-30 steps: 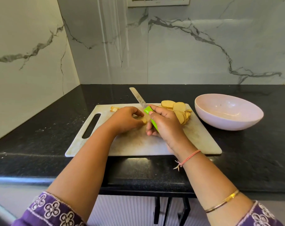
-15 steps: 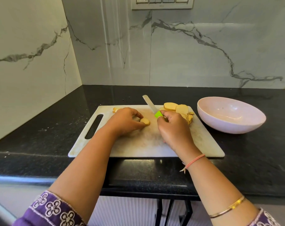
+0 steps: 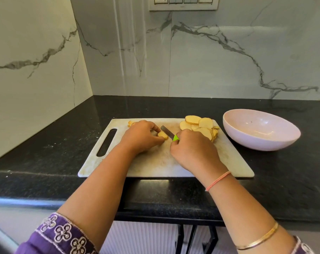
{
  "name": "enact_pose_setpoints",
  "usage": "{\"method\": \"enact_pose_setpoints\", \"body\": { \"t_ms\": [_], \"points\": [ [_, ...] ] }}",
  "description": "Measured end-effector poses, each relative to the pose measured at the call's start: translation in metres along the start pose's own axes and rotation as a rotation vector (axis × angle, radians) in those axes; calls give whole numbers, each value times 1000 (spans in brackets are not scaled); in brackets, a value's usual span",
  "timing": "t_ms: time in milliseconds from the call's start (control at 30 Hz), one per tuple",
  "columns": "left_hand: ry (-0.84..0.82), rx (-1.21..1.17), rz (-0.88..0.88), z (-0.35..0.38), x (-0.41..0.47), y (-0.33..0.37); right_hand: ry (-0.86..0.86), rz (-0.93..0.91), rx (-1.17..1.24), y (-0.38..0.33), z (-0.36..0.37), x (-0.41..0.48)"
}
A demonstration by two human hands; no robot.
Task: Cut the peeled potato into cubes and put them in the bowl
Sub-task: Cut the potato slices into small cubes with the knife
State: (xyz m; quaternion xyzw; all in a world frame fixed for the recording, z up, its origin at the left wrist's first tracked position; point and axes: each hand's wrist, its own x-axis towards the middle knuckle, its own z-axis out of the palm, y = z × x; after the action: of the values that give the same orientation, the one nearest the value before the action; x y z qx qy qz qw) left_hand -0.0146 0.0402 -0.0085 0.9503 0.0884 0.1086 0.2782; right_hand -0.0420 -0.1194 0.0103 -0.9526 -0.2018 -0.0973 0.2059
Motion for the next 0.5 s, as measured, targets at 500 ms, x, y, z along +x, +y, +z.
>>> {"method": "enact_pose_setpoints", "body": {
  "t_ms": [500],
  "points": [
    [-4,-55,-23,1,3,0,-47,-110,-195,-16,-17,-6]
  ]
}}
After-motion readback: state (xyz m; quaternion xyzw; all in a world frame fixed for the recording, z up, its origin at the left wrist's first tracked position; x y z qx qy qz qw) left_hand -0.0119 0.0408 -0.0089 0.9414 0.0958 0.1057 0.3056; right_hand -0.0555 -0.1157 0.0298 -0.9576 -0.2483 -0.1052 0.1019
